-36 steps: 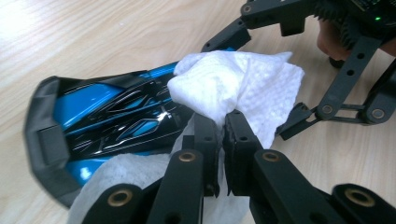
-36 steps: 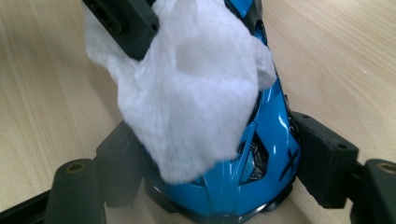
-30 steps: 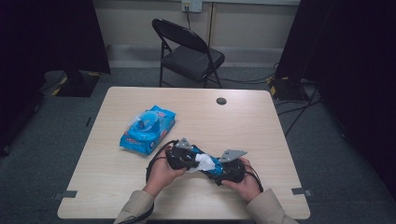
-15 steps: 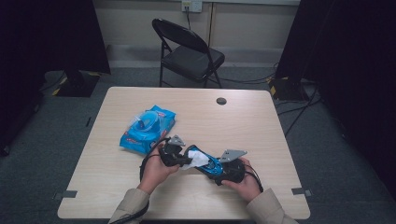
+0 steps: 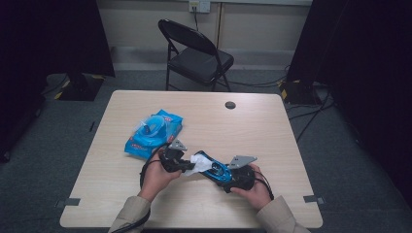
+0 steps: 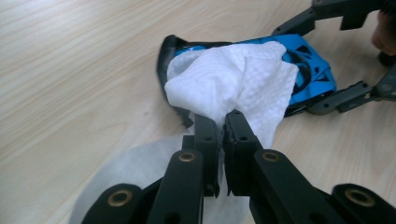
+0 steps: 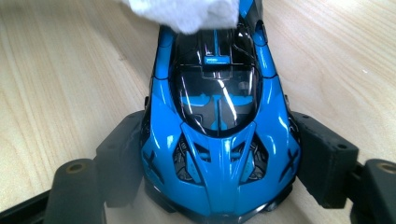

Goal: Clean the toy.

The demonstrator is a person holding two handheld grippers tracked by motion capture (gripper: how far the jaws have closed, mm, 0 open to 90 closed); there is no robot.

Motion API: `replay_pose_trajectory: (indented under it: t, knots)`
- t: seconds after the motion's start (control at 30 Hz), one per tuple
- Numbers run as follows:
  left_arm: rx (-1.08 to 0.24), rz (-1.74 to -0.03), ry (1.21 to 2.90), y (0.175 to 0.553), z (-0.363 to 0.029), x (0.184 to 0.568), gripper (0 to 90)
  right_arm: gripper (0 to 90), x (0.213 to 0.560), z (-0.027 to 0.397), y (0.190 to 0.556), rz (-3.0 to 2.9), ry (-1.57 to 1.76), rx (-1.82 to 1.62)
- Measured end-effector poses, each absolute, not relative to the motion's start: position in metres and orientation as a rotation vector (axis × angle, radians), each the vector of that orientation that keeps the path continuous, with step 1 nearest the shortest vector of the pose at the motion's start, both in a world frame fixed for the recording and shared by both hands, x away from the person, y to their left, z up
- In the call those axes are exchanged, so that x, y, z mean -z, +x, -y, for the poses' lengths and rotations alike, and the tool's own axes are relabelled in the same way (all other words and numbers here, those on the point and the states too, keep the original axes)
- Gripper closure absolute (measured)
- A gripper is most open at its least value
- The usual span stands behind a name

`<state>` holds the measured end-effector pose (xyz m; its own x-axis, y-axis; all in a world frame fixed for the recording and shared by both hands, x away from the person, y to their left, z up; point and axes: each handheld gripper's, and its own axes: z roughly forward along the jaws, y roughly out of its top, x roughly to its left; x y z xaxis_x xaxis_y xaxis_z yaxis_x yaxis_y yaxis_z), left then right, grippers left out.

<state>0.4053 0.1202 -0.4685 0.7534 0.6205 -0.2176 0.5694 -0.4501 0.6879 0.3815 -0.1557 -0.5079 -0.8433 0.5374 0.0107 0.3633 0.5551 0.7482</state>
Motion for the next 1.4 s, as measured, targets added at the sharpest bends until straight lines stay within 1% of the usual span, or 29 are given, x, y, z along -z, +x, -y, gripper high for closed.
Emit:
replay_pose_trajectory:
  t: [0.2, 0.33, 0.53, 0.57, 0.83, 0.87, 0.97, 1.03, 1.1, 1.17, 1.27, 1.3, 1.4]
  knots:
    - [-0.083, -0.857, 2.149, 0.402, -0.123, 0.460, 85.0, 26.0, 0.508, 0.156, 0.381, -2.571, 0.756, -1.161]
    - [-0.097, -0.824, 2.133, 0.401, -0.115, 0.452, 84.7, 26.0, 0.508, 0.156, 0.381, -2.571, 0.756, -1.162]
    - [-0.086, -0.777, 2.112, 0.402, -0.094, 0.448, 84.6, 26.0, 0.508, 0.156, 0.381, -2.571, 0.756, -1.161]
    - [-0.083, -0.753, 2.113, 0.401, -0.084, 0.450, 84.2, 26.0, 0.508, 0.156, 0.381, -2.571, 0.756, -1.162]
    - [-0.077, -0.714, 2.157, 0.400, -0.059, 0.463, 83.3, 26.0, 0.508, 0.156, 0.382, -2.571, 0.755, -1.163]
    - [-0.083, -0.708, 2.166, 0.400, -0.057, 0.464, 80.1, 26.0, 0.508, 0.156, 0.382, -2.571, 0.754, -1.161]
    - [-0.092, -0.703, 2.174, 0.400, -0.055, 0.468, 77.5, 26.0, 0.508, 0.156, 0.382, -2.571, 0.754, -1.161]
    - [-0.096, -0.708, 2.171, 0.400, -0.055, 0.468, 71.7, 26.0, 0.508, 0.156, 0.382, -2.572, 0.754, -1.161]
    - [-0.102, -0.707, 2.162, 0.399, -0.055, 0.467, 70.1, 26.0, 0.508, 0.156, 0.382, -2.571, 0.754, -1.161]
    - [-0.104, -0.715, 2.132, 0.399, -0.055, 0.464, 63.6, 26.0, 0.508, 0.156, 0.382, -2.572, 0.754, -1.161]
    - [-0.121, -0.712, 2.130, 0.399, -0.056, 0.463, 63.0, 26.0, 0.508, 0.156, 0.381, -2.572, 0.755, -1.162]
    - [-0.130, -0.708, 2.113, 0.399, -0.056, 0.461, 60.7, 26.0, 0.508, 0.156, 0.381, -2.571, 0.755, -1.162]
    - [-0.127, -0.705, 2.098, 0.399, -0.054, 0.459, 60.5, 26.0, 0.508, 0.156, 0.381, -2.571, 0.755, -1.162]
